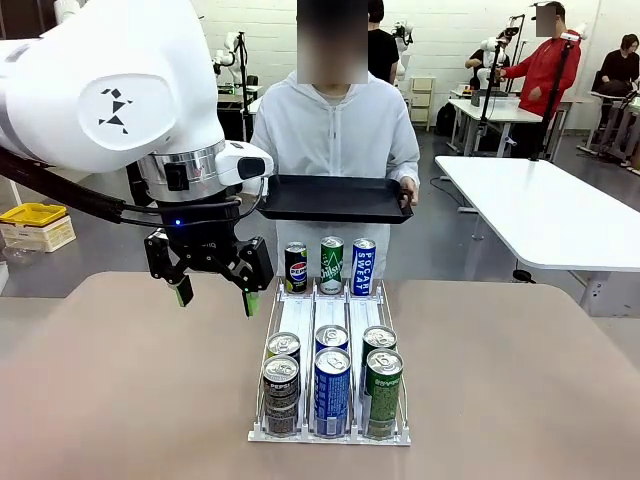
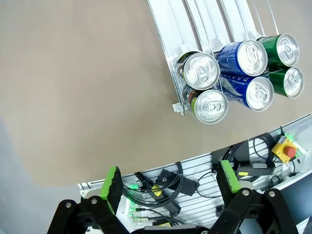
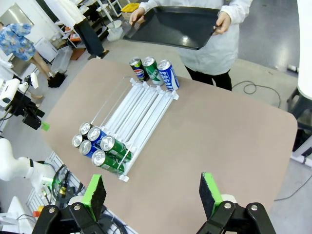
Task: Retrieve and hand over the desired beverage to the person.
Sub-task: Pick up a can of the same type that the person held from the Automatic Can Dispenser.
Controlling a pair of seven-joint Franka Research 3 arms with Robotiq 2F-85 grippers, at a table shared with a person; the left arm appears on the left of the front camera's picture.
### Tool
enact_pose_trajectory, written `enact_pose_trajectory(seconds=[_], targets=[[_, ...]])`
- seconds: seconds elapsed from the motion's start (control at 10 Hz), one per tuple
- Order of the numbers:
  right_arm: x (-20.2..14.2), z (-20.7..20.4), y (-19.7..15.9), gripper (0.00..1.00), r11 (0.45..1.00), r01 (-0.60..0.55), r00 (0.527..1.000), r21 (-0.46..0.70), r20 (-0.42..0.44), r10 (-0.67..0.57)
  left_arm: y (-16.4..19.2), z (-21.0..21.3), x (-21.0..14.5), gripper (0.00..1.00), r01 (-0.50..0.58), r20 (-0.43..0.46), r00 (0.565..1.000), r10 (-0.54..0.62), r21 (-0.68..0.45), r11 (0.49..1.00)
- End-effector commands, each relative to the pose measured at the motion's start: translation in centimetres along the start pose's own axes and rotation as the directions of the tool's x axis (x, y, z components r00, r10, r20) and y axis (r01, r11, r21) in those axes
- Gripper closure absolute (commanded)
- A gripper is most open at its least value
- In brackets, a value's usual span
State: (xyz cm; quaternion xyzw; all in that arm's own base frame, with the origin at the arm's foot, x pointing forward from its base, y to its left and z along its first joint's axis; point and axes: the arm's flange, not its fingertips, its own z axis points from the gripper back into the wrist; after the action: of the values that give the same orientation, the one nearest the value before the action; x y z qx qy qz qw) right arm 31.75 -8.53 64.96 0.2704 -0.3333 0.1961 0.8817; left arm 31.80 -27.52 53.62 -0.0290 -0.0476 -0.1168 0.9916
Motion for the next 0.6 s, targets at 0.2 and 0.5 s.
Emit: enact_pose_trajectory(seconds=[0.2,0.5], targets=[[0.1,-0.1,-0.2,0.00,1.000,-0.006,1.000,0.029,0.012,0.006,-4.6,-3.2,0.3,0.00,-0.111,0.010,0.994,0.111,0.016,0.994],[0.1,-0.1,-0.2,0.00,1.000,-0.006,1.000,0.029,0.012,0.006,-5.6,-6.6,0.5,0.00,-0.165,-0.040,0.985,0.165,0.019,0.986]])
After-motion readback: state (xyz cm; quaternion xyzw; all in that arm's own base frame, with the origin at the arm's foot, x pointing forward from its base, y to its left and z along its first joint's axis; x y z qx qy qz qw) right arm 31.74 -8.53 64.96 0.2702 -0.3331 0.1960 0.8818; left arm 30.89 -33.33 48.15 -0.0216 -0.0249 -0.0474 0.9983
